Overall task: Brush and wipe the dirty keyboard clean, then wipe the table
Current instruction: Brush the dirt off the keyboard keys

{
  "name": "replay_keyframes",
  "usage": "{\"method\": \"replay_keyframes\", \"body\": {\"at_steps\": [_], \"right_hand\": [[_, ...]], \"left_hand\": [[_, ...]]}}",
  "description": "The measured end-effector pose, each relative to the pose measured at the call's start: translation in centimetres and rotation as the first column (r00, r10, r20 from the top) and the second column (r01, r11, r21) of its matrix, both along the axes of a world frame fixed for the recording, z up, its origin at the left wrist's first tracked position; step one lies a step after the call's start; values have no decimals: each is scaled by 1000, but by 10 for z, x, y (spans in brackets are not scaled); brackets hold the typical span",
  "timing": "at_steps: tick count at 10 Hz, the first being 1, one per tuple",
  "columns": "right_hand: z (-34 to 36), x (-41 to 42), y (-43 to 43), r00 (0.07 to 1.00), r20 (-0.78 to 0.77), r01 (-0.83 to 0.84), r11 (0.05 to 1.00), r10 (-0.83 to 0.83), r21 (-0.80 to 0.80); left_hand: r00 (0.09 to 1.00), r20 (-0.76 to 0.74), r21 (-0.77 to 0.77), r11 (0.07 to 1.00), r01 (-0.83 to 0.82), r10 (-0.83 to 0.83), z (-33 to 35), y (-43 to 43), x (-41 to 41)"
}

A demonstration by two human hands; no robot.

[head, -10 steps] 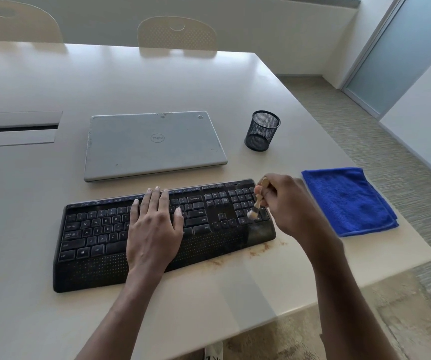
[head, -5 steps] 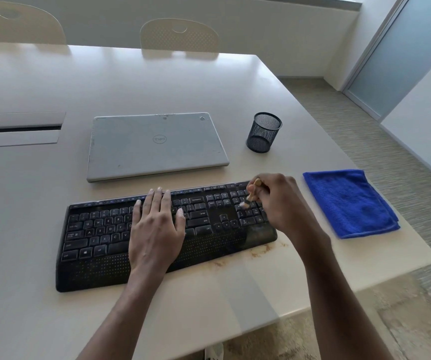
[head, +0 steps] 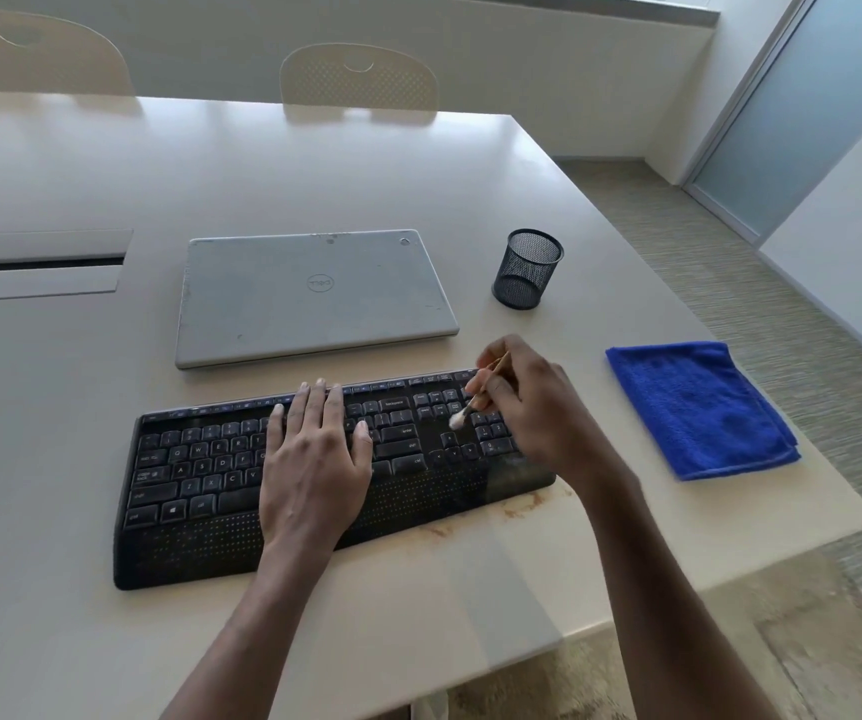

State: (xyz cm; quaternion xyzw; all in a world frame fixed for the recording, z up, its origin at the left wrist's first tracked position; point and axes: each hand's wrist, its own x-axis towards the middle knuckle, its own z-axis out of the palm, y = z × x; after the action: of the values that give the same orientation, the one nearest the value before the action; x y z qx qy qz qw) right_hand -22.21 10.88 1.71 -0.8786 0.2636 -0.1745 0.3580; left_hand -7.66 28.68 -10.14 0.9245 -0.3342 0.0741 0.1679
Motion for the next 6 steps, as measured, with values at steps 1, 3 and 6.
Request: {"method": "replay_keyframes", "body": {"at_steps": [1, 3, 6], "right_hand": [[-8, -4, -7, 993, -43, 106, 994, -106, -2], [1, -9, -6, 972, -3, 233, 972, -234, -23], [3, -20, -12, 923, -61, 378, 924, -381, -61]], "left_hand": [[1000, 5, 5, 1000, -1, 1, 0, 0, 0], [1000, 3, 9, 1000, -1, 1, 0, 0, 0], [1000, -6, 11, 1000, -2, 2, 0, 0, 0]]}}
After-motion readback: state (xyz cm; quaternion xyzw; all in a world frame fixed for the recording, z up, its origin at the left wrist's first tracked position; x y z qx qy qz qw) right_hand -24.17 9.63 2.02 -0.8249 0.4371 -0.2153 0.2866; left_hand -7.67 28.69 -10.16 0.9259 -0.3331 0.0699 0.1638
